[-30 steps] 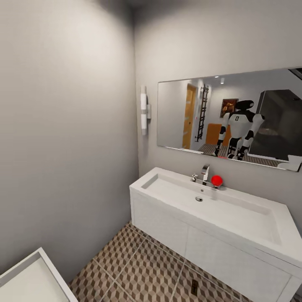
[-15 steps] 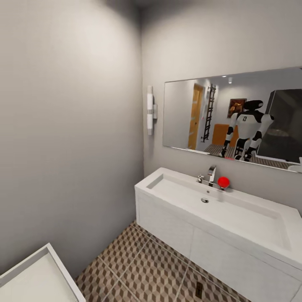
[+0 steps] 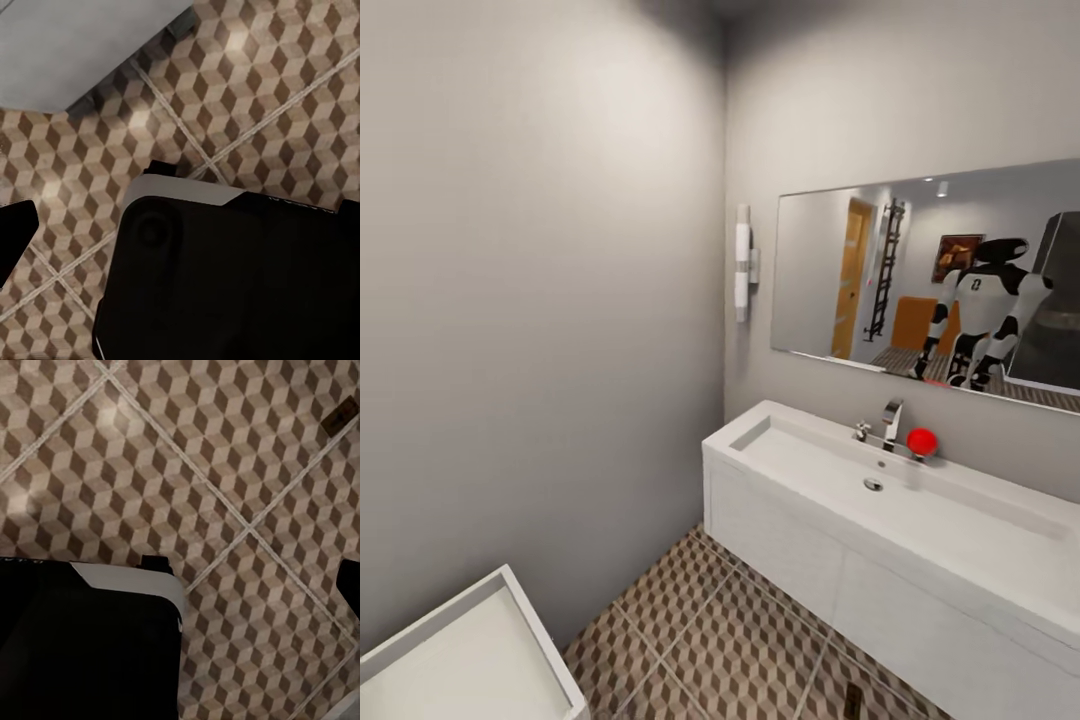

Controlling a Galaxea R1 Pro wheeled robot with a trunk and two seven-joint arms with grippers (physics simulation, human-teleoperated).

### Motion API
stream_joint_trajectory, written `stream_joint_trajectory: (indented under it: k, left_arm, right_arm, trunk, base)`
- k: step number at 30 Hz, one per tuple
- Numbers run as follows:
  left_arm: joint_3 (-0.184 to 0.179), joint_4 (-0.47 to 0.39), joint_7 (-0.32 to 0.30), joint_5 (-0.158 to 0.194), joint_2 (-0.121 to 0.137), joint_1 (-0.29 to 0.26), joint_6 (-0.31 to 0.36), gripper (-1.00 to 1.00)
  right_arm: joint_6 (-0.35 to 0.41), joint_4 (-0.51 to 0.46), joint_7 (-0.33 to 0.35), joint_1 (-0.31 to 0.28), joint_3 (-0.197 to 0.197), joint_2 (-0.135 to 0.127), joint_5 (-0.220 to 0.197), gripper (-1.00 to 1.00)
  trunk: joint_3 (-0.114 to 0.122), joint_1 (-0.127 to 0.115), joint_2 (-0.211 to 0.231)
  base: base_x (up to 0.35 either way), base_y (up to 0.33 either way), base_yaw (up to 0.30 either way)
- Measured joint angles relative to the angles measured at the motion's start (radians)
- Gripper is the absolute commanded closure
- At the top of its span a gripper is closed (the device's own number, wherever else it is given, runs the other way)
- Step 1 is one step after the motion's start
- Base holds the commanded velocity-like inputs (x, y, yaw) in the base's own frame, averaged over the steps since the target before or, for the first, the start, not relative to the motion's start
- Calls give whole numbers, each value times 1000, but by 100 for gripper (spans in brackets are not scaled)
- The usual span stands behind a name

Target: Take the four mousetraps from the cabinet in the bathroom and place them on the bathroom floor. Make sure all four end up on the same floor surface, and ensure that at least two of them are either under or directly next to the same bathroom sink.

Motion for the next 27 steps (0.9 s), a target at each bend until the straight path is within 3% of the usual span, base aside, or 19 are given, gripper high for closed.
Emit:
stream_joint_trajectory:
  k: [27]
  left_arm:
    - [1,0,0,2,-1,0,1,-100]
  right_arm:
    - [3,0,-1,0,0,-2,0,-100]
  trunk:
    - [0,0,0]
  base:
    - [0,0,294]
